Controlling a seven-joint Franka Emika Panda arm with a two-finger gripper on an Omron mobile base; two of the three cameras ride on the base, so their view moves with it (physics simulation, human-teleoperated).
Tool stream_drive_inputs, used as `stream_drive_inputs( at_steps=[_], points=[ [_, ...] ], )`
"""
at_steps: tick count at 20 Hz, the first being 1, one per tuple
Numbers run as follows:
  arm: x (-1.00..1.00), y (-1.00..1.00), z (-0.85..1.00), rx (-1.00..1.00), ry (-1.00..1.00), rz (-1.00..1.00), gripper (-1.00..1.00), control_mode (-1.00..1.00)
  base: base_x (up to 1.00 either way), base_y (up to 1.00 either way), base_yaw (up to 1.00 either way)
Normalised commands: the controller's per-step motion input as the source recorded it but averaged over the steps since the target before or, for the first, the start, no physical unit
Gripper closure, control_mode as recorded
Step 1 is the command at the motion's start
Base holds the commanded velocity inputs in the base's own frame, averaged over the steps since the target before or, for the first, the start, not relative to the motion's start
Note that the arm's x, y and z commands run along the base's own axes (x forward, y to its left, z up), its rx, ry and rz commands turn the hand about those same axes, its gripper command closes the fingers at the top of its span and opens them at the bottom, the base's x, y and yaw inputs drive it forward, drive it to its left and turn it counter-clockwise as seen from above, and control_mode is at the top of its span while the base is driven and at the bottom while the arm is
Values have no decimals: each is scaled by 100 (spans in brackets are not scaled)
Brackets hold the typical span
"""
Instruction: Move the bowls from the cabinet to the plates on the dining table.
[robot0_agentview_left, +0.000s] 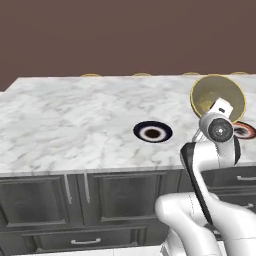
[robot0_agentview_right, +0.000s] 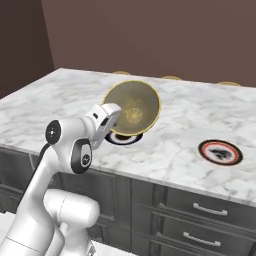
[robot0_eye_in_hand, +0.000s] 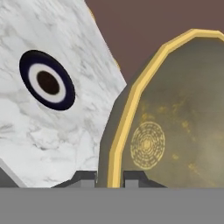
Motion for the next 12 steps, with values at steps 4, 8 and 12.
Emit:
stream_drive_inputs(
  at_steps=[4, 8, 12],
  points=[
    [0, 0, 0, 0, 0, 0, 100, 100, 45, 0, -1],
    [0, 0, 0, 0, 0, 0, 100, 100, 44, 2, 0],
    [0, 0, 0, 0, 0, 0, 100, 100, 36, 3, 0]
  ],
)
